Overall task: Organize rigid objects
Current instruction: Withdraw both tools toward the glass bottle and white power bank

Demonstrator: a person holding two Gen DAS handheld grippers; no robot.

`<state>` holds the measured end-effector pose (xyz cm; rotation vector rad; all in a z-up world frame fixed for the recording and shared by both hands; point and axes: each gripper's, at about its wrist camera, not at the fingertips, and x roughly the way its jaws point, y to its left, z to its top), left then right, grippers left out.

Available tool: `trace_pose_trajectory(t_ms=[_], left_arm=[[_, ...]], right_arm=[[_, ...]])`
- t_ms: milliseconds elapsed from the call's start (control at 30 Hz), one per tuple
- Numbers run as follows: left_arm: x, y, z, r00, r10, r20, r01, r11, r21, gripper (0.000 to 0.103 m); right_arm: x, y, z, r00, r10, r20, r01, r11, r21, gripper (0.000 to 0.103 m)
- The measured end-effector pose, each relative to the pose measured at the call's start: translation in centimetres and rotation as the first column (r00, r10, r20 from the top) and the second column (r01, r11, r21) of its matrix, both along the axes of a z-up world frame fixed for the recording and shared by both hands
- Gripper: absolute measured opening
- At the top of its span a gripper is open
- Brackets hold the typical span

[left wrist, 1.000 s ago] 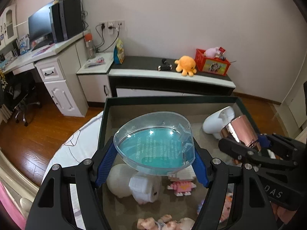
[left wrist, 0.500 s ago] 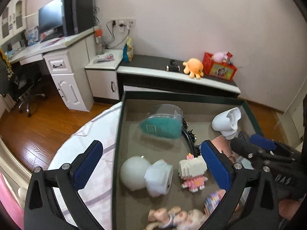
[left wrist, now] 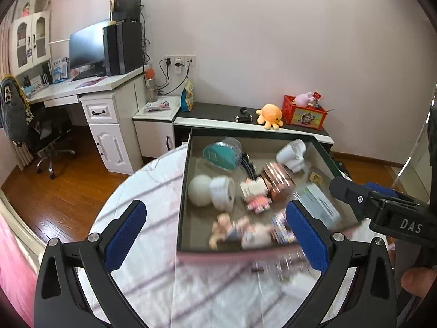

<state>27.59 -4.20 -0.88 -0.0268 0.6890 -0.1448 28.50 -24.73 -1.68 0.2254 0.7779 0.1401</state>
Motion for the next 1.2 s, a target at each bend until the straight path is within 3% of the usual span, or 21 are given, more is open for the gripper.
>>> trace_pose_trajectory(t_ms=[333, 633, 800, 1200], left_arm=[[-7.2, 0.7, -0.9, 1.000, 0.006, -0.007, -0.006, 0.999, -0.036, 0.103], [-12.3, 0.4, -0.6, 0.999, 0.030, 0.010, -0.030, 0.999, -0.036, 0.103], [-14.6, 0.4, 0.0, 1.000, 0.018, 0.010, -0.017, 0.999, -0.040, 0.103], [-17.2, 0.8, 1.2, 0.999, 0.019, 0.033, -0.018, 0.999, -0.034, 0.103]], right_arm=[[-8.4, 0.7, 1.9, 0.996, -0.026, 0.080, 0.030, 0.999, -0.045, 0.103], [-16.9, 1.4, 3.7, 0.970, -0.085, 0.229, 0.116, 0.985, -0.128, 0.103], [-20.1, 1.3, 3.0, 0.977, -0.083, 0.195, 0.100, 0.992, -0.077, 0.103], [-22.0, 1.1, 3.1, 0.975, -0.092, 0.202, 0.111, 0.990, -0.087, 0.103]])
